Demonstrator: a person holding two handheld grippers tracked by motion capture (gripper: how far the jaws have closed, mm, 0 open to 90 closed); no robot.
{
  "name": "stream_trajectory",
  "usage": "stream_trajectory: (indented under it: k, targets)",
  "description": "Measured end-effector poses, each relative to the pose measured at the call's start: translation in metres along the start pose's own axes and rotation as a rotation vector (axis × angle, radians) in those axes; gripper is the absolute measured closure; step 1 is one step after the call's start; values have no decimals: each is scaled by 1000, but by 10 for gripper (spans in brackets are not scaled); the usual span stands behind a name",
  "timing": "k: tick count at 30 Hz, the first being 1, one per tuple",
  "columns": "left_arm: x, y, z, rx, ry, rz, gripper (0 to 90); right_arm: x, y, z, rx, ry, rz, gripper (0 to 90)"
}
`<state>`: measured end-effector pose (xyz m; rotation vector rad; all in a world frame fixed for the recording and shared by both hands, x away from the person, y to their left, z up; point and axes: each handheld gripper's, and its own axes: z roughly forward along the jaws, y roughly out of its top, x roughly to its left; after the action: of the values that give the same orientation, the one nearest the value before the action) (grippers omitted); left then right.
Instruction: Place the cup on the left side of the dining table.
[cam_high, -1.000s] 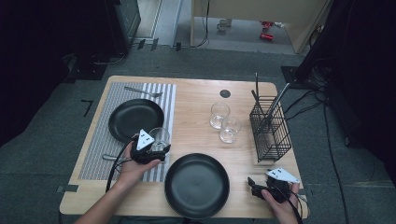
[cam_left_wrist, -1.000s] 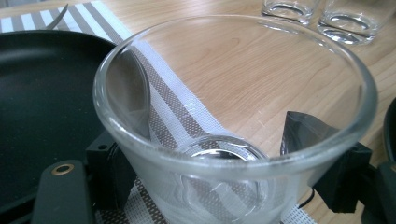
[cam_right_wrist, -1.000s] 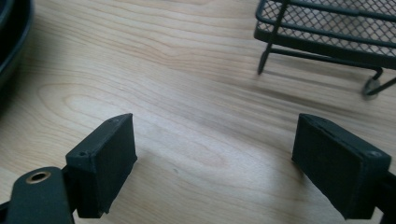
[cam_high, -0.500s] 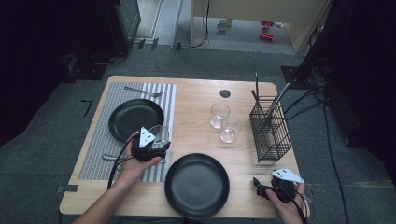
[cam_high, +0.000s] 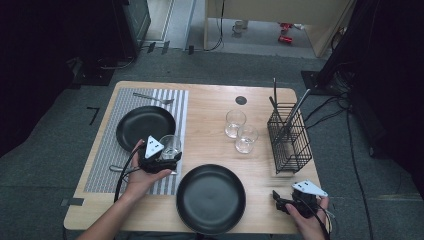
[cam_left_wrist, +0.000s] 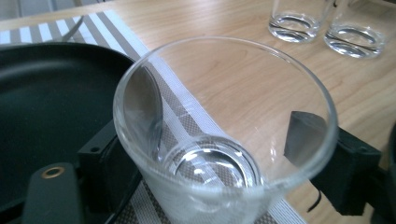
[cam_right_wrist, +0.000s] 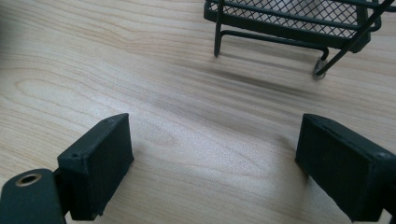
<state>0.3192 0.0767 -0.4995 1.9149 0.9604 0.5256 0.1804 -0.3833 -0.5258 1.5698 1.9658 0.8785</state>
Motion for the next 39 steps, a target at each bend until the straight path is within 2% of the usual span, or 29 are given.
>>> stream_trajectory:
  k: [4, 7, 12, 16, 22, 31, 39]
  targets:
    - [-2, 0, -8, 13, -3, 3, 121, 0, 0, 0, 0, 0, 0, 105]
    - [0, -2, -18, 5, -25, -5, 113, 0, 0, 0, 0, 0, 0, 105]
    - [-2, -7, -35, 4, -42, 23, 101, 0, 0, 0, 0, 0, 0, 104]
    - [-2, -10, -46, 10, -54, 20, 101, 0, 0, 0, 1, -1, 1, 102]
    - [4, -18, -65, 10, -40, 14, 101, 0, 1, 1, 4, -5, 5, 84]
    - [16, -38, -87, 26, -16, -23, 101, 0, 1, 1, 6, -8, 6, 78]
    - [28, -54, -106, 42, 23, -52, 101, 0, 1, 1, 6, -9, 7, 75]
